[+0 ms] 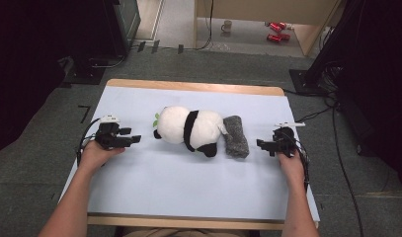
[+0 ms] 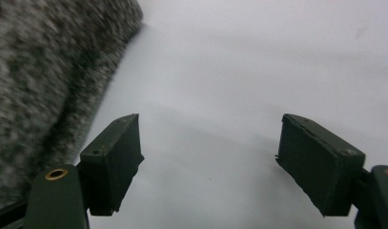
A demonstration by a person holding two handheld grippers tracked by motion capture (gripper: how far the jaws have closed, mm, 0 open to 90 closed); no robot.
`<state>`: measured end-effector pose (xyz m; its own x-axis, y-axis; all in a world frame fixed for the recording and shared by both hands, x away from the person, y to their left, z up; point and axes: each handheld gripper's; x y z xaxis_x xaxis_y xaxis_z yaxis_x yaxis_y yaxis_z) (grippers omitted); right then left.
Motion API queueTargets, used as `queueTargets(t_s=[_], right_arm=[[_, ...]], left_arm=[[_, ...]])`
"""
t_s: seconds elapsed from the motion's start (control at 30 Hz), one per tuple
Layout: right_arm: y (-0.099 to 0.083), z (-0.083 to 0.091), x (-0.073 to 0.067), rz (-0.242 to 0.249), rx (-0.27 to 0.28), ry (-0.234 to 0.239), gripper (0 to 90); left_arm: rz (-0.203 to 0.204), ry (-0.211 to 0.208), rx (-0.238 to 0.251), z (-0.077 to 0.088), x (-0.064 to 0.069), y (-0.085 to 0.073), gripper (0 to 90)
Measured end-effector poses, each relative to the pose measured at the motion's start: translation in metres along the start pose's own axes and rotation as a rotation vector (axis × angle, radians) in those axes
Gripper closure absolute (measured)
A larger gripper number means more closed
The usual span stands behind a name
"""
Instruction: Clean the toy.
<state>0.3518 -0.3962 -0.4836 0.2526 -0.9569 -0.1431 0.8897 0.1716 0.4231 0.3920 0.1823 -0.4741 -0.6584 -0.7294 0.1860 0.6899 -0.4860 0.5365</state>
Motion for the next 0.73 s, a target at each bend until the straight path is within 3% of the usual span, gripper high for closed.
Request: queueTargets(t_s=[0.1, 0.23, 0.37, 0.47, 0.73], right_arm=[[-0.001, -0.004, 0.0, 0.021, -0.014, -0.01, 20.4], [-0.002, -0.005, 0.0, 0.025, -0.011, -0.011, 20.0], [-0.004, -0.008, -0.002, 0.073, 0.0, -0.021, 14.3], [-0.006, -0.011, -0.006, 0.124, -0.003, -0.056, 12.7], [-0.01, -0.012, -0.006, 0.129, 0.029, -0.057, 12.1]], left_arm=[[-0.014, 0.051, -0.023, -0.004, -0.002, -0.003, 36.9], [-0.012, 0.083, -0.051, -0.009, -0.005, -0.006, 36.6], [-0.023, 0.083, -0.045, -0.011, -0.006, -0.008, 36.8], [-0.034, 0.087, -0.046, -0.011, -0.006, -0.009, 35.3], [-0.063, 0.096, -0.042, -0.013, -0.003, -0.01, 30.9]])
Point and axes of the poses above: each handheld gripper's, and its own axes: z roughly backward along the jaws, y roughly out of its top, x roughly to its right, and after that the axes turned 15 degrees about -x, right-handed
